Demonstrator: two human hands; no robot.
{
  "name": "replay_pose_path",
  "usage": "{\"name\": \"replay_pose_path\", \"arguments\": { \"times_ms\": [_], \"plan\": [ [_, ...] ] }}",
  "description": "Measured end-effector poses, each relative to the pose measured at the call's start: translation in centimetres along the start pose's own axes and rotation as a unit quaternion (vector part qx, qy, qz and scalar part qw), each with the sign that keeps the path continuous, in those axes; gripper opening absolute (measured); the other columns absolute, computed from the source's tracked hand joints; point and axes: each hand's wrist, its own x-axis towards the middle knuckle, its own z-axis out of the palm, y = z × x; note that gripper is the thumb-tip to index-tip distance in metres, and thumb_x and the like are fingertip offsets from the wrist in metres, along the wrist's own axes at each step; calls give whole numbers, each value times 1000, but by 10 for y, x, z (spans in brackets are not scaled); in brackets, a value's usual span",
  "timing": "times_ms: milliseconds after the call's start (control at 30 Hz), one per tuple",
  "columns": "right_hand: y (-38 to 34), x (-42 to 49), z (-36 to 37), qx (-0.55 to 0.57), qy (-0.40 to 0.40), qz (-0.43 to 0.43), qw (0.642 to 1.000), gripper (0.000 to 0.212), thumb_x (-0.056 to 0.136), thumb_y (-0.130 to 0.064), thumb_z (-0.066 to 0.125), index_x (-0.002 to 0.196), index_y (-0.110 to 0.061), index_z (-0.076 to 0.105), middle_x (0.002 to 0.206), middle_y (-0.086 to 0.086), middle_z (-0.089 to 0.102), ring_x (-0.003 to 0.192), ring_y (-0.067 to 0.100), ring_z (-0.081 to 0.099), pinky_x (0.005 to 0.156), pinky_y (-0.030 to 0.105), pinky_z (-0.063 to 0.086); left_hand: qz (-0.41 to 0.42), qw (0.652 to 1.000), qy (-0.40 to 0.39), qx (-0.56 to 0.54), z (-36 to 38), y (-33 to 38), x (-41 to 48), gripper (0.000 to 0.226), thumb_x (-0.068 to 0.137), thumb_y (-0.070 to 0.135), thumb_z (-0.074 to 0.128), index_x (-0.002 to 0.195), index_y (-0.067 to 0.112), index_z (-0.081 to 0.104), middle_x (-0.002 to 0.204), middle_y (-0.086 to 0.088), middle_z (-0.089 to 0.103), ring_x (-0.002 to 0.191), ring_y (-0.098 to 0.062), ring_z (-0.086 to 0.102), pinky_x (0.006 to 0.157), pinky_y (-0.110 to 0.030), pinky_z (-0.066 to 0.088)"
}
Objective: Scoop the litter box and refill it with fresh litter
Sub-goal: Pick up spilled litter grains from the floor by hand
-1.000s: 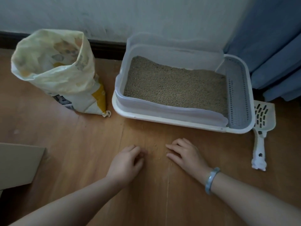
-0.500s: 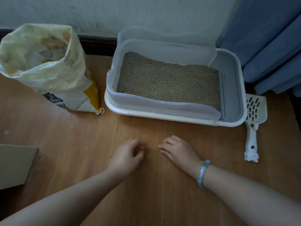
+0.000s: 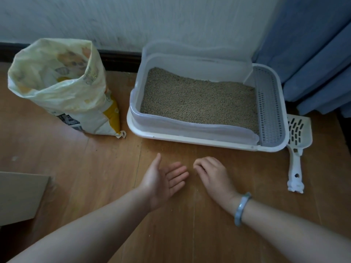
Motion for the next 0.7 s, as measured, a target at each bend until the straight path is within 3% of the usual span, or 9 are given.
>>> {"name": "replay_pose_path", "arguments": {
  "times_ms": [133,367,533,633,700],
  "plan": [
    [-55,3,-11,113,14,5,994,13,86,-19,55,82,-12,66,84,-1,65,82,12,58,78,20,43,-25,998,-45,-38,11,3,-2,85,89,71,22,123,1,58,107,-16,68,94,-27,67,85,-37,50],
    [-76,-7,3,65,-46,-36,996,18,83,-20,57,96,-20,70,93,-4,67,92,12,58,83,29,46,-35,995,-76,-57,9,5,-8,85,89,69,27,109,-5,63,113,-23,67,93,-32,69,89,-42,48],
    [-69,-11,-8,88,-42,-42,994,10,86,-18,61,94,-21,67,92,-7,65,90,12,58,83,27,46,-32,997,-63,-34,-8,8,-11,83,87,70,28,114,-1,63,103,-18,68,79,-28,64,66,-36,54],
    [-42,-10,-11,38,-26,27,999,16,88,-25,55,99,-21,66,92,-7,61,88,12,57,81,24,45,-4,999,-15,-42,-24,12,-13,79,91,67,25,117,0,59,110,-18,69,92,-28,71,69,-35,60],
    [-19,-8,-12,-63,-87,59,992,25,87,-24,57,111,-20,65,97,-6,60,91,16,56,82,31,48,9,999,14,-48,-37,17,-16,78,92,66,25,116,1,59,111,-17,69,97,-28,69,74,-36,60]
  ]
}}
